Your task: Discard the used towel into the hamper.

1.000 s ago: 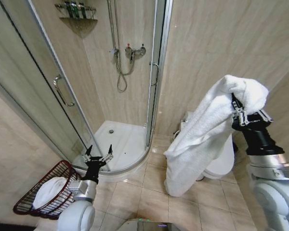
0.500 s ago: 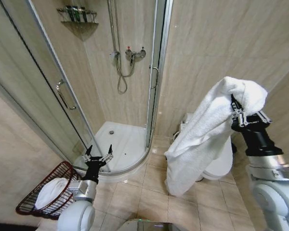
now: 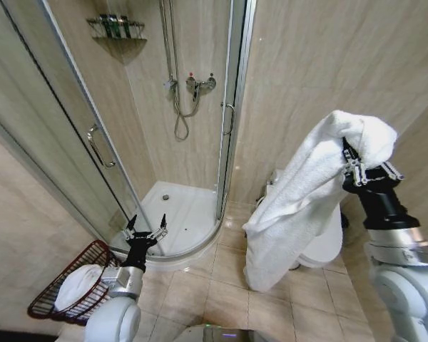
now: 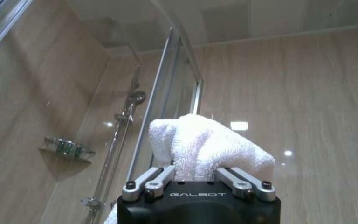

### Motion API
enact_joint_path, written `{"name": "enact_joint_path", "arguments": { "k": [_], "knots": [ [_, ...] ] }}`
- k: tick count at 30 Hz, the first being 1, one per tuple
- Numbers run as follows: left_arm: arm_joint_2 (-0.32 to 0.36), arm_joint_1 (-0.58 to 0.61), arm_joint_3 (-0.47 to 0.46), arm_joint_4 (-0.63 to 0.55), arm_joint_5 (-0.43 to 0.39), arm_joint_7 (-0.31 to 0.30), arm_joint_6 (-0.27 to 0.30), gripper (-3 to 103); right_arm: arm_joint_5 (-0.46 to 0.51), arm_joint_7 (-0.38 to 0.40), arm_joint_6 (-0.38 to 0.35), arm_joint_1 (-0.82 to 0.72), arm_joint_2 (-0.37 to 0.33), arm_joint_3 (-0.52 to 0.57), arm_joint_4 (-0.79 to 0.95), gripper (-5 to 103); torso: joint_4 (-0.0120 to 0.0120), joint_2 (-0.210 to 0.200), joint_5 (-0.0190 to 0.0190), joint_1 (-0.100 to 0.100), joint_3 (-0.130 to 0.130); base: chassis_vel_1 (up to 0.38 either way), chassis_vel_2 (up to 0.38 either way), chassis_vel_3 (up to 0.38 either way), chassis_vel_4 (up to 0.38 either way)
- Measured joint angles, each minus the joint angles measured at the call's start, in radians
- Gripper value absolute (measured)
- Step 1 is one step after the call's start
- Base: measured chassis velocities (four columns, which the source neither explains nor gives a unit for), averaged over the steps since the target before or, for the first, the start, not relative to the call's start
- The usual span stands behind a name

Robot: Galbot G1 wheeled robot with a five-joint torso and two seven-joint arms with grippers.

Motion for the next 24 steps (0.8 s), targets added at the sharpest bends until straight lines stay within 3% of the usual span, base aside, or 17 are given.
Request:
{"name": "enact_joint_path", "arguments": {
  "k": [24],
  "knots": [
    [0.000, 0.000, 0.000, 0.000, 0.000, 0.000, 0.000, 100, 0.004, -0.002, 0.002, -0.005, 0.000, -0.008, 0.000, 13, 0.0000, 0.131, 0.0000, 0.060, 0.071, 0.000, 0.000, 0.000, 0.000]
  ]
}}
